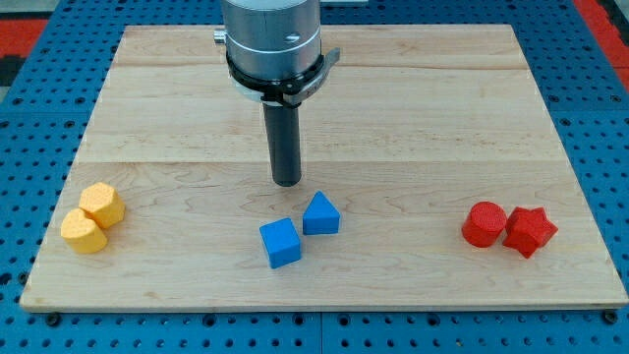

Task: Push the yellow hexagon diagonally top right side of the yellow heart

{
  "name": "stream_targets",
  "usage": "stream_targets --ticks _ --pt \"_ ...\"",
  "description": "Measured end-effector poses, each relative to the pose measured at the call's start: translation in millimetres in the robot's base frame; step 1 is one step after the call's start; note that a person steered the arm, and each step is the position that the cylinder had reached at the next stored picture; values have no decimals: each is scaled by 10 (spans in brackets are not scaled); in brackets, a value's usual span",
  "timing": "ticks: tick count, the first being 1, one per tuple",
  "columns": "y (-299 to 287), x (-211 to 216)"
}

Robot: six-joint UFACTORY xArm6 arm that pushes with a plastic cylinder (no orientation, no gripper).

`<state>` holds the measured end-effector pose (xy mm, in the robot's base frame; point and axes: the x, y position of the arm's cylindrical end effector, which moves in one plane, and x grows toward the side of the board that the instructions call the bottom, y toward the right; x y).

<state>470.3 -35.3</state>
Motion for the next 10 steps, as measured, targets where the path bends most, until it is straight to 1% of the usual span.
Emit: stream_targets --ticks 2,3,4,5,6,7,8,9,10 --pt "0 13" --pt "-30 -47" --pt "-766 -427" --pt "-1447 -433" --pt "-2085 -205" --pt "-2677 -205" --pt "-2637 411" --pt "-2429 588" --pt "-1861 506"
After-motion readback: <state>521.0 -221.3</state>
